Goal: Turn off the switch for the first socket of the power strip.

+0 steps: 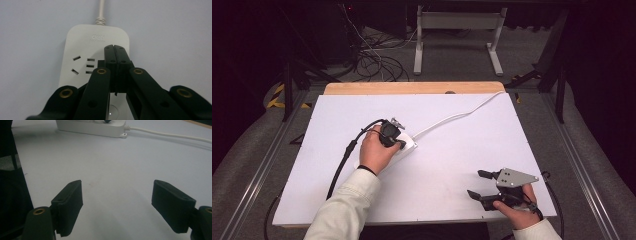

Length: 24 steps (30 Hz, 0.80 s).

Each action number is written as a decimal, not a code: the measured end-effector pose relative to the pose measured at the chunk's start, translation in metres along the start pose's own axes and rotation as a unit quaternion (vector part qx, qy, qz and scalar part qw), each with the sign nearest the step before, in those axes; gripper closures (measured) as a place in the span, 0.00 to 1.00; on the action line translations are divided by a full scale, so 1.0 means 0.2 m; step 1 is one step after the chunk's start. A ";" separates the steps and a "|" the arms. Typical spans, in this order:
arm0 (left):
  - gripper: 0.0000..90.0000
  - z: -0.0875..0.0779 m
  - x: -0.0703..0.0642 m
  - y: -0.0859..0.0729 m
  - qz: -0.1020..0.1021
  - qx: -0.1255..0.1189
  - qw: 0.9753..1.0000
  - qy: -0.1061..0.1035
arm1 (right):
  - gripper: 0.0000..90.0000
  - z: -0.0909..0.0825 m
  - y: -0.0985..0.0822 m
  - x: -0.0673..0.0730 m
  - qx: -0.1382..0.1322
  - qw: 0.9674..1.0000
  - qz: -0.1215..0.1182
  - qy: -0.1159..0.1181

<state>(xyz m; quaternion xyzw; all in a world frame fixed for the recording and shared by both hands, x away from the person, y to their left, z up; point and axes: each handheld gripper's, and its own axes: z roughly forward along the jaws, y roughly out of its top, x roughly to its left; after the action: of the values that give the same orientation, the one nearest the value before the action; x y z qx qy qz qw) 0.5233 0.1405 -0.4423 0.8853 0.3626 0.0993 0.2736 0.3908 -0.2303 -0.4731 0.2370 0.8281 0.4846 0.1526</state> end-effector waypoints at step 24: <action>1.00 -0.02 0.01 -0.01 -0.007 -0.012 1.000 0.000 | 0.28 0.00 0.00 0.00 0.003 1.000 -0.001 0.002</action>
<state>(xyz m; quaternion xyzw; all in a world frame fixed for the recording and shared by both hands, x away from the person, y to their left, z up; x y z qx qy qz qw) 0.5215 0.1450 -0.4407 0.8796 0.3673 0.1017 0.2848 0.3904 -0.2294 -0.4740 0.2353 0.8301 0.4825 0.1510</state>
